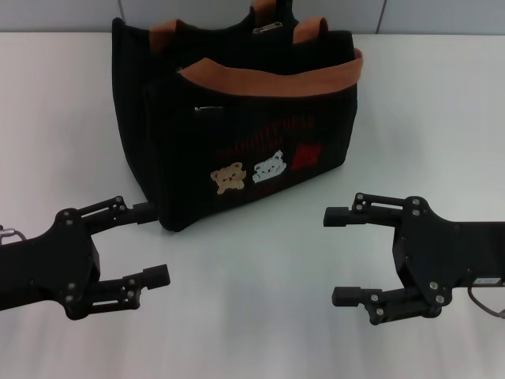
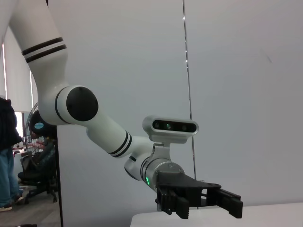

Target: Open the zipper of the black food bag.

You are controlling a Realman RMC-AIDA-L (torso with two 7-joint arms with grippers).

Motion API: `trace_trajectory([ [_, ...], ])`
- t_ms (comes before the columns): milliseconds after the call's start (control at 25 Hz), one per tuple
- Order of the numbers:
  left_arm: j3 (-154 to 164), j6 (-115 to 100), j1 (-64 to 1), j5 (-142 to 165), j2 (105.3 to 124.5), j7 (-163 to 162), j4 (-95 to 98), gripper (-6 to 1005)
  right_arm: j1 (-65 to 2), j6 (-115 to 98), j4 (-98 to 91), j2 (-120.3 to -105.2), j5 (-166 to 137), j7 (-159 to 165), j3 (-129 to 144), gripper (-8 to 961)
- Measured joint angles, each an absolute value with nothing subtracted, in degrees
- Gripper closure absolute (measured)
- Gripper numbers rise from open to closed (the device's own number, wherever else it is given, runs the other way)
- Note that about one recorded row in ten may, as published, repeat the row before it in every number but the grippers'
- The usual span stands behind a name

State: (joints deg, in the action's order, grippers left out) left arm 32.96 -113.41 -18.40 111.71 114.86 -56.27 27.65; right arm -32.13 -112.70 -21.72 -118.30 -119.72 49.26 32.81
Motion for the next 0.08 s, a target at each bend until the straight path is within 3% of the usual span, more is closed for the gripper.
trace_trajectory([
  [80,32.96,-113.41,-18.40,111.71,114.88,-56.31,27.65,184,-32.09,-112.79,-21.72,-118.30,-119.70,49.27,32.72,126],
])
